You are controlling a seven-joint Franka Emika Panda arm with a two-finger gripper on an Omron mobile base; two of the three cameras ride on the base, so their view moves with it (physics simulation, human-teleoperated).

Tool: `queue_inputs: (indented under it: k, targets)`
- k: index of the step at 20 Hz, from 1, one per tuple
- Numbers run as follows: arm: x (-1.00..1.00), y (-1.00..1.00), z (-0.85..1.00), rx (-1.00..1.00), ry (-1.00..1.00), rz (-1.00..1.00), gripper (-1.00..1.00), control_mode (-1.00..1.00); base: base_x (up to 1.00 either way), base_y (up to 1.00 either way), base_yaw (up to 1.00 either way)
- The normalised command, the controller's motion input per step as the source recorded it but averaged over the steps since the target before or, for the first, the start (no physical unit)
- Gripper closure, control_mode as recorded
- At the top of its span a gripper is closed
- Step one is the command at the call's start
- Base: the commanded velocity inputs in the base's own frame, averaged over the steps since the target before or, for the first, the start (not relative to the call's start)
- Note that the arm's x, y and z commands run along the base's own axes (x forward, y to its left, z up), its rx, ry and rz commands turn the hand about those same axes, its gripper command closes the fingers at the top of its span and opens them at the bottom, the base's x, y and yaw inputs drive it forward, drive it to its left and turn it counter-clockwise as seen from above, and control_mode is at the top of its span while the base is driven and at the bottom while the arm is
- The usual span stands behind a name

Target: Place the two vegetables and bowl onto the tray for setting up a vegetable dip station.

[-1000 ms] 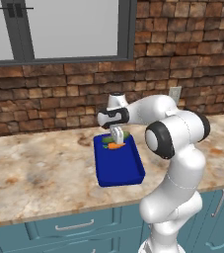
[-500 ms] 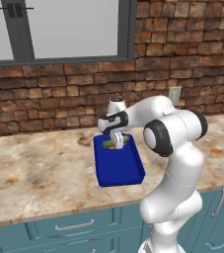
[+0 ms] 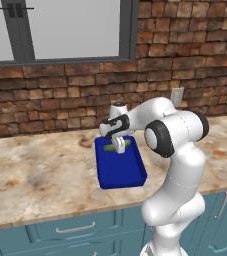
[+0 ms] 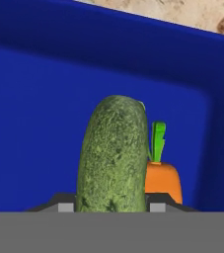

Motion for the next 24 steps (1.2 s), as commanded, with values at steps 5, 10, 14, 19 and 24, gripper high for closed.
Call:
queue_inputs:
  k: [5, 10, 14, 19, 24]
  targets:
    - [0.08, 0.00, -0.04, 0.00, -0.01, 0.00, 1.00, -1.00, 0.00, 0.00, 0.00]
    - [0.10, 0.00, -0.08, 0.00, -0.02, 0.00, 1.00, -1.00, 0.00, 0.00, 0.00]
    - [0.11, 0.00, -0.12, 0.00, -0.03, 0.00, 1.00, -1.00, 0.00, 0.00, 0.00]
    - [0.12, 0.00, -0.13, 0.00, -0.04, 0.00, 1.00, -1.00, 0.00, 0.00, 0.00]
    - [0.06, 0.00, -0.08, 0.00, -0.03, 0.00, 1.00, -1.00, 0.00, 0.00, 0.00]
